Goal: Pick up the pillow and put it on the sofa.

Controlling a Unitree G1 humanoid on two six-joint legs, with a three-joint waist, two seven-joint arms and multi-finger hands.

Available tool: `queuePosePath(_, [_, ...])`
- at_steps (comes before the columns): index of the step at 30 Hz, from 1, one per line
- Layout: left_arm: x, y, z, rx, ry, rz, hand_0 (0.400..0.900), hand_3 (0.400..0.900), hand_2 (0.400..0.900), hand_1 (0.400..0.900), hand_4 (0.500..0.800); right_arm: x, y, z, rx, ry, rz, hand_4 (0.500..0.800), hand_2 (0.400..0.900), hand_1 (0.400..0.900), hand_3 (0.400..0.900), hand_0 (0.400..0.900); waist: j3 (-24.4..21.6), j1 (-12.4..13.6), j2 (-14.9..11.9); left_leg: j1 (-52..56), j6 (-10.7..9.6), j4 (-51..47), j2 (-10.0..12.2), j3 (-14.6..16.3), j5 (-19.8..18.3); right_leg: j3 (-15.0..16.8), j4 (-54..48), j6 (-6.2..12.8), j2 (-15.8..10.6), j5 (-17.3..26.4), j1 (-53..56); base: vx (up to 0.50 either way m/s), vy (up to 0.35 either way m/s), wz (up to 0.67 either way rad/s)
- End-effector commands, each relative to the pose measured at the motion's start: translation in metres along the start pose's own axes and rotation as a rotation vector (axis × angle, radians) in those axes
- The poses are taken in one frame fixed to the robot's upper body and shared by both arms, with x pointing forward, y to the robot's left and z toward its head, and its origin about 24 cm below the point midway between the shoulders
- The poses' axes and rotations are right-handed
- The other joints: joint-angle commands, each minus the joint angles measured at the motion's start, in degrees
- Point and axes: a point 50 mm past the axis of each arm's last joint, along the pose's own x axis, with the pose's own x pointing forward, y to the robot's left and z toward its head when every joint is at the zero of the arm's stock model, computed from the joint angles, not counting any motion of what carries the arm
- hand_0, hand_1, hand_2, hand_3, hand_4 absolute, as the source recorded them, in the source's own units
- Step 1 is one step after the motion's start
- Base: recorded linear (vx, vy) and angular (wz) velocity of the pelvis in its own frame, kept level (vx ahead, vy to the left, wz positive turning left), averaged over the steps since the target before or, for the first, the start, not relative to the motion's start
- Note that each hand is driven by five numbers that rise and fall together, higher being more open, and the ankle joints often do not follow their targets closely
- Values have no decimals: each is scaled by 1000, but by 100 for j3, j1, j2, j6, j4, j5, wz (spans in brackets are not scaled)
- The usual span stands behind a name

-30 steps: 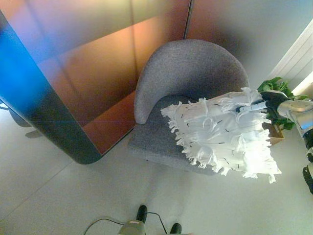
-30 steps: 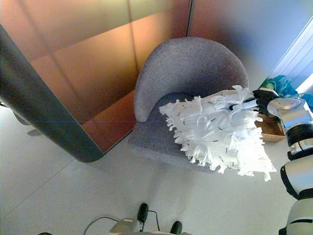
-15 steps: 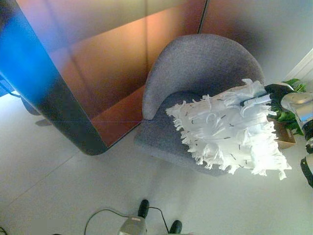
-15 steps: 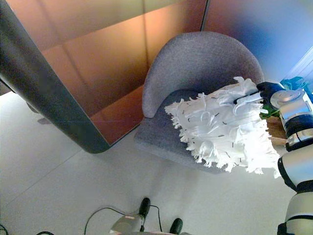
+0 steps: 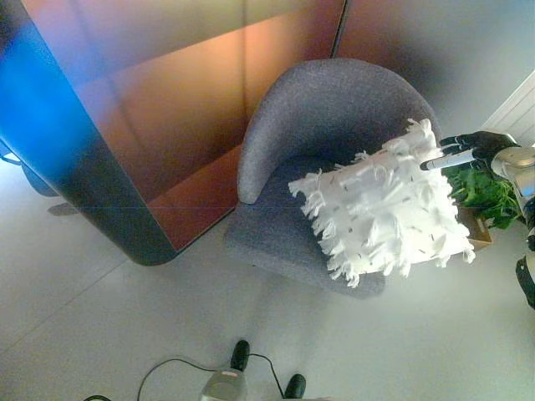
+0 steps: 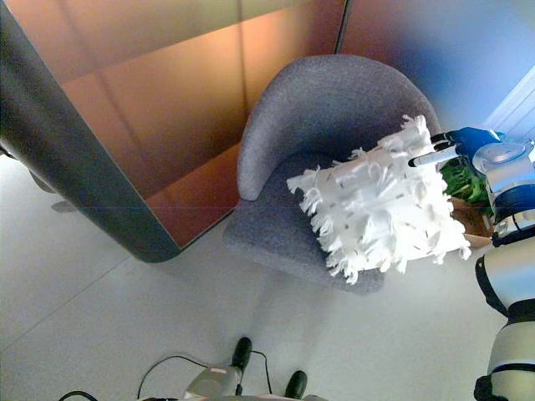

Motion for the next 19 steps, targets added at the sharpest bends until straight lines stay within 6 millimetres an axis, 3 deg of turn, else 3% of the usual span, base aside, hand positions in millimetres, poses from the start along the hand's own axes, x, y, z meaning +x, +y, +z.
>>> queuePosePath(1, [-3, 17, -12, 30, 39, 29, 900, 900, 900, 900, 800, -33, -68, 32, -40, -114, -231, 800, 900, 900, 900, 900, -254, 2, -184, 411, -284, -35, 239, 347, -683, 197, -14, 608, -466, 226, -43, 0, 0, 0])
queuePosePath(13, [-3, 13, -14, -5, 36, 6, 900, 900, 900, 900, 800, -32, -66, 6, 2, -127, -214, 800, 900, 900, 900, 900, -309, -151, -122, 462, -287, -35, 237, 435, -716, 288, -14, 611, -476, 211, -44, 2, 4, -4])
queuePosePath(17, [-3, 10, -16, -41, 40, -8, 900, 900, 900, 900, 800, -22, -42, -12, 79, -164, -130, 800, 900, 900, 900, 900, -341, -285, -109, 498, -295, -35, 255, 510, -738, 348, -14, 613, -471, 203, -33, 1, 11, -5])
queuePosePath(19, [-2, 7, -17, -70, 48, -25, 900, 900, 900, 900, 800, -15, -17, -38, 83, -137, -77, 800, 900, 900, 900, 900, -366, -388, -101, 519, -288, -35, 254, 545, -758, 384, -14, 607, -466, 196, -27, -8, 8, -7])
